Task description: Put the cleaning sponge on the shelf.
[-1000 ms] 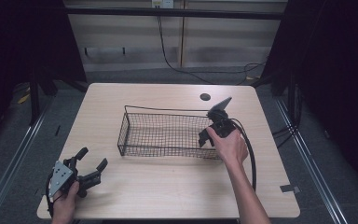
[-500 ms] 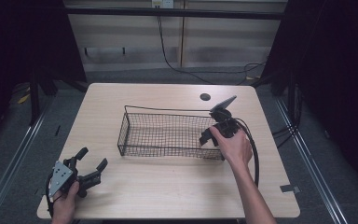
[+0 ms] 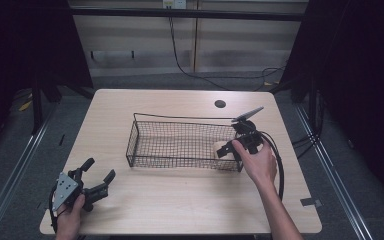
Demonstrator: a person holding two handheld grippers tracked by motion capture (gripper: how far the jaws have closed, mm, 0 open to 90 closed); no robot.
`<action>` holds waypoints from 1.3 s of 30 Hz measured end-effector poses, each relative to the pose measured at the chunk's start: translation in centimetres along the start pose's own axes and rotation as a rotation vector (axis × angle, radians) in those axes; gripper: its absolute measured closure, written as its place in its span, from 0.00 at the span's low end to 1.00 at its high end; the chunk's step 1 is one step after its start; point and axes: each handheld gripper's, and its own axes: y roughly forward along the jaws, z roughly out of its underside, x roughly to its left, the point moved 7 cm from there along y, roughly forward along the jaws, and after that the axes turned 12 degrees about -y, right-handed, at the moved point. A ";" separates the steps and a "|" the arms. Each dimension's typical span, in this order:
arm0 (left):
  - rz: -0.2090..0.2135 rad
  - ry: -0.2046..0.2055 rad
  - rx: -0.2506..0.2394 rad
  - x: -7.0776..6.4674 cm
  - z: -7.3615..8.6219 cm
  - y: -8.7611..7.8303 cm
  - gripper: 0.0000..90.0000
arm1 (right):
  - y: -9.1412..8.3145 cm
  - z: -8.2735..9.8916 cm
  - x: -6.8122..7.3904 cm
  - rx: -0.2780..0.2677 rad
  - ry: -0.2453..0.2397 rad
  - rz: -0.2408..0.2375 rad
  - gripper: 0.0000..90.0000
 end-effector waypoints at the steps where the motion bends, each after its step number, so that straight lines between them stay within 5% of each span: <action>1: 0.001 -0.003 -0.002 0.0 0.0 0.0 0.17 | -0.2 0.1 0.1 -0.005 -0.006 -0.007 0.21; 4: 0.001 -0.003 -0.002 0.0 0.0 0.0 0.17 | -0.7 0.3 0.5 -0.049 -0.012 -0.039 0.21; 11: 0.001 -0.003 -0.003 0.0 0.0 0.0 0.17 | -1.1 1.5 0.7 -0.063 -0.048 -0.018 0.19; 22: 0.000 -0.003 -0.003 0.0 0.0 0.0 0.17 | -2.2 3.3 2.2 -0.166 -0.083 -0.044 0.22; 39: 0.000 -0.002 -0.001 0.0 0.0 0.0 0.17 | -1.3 7.3 3.9 -0.193 -0.121 -0.012 0.24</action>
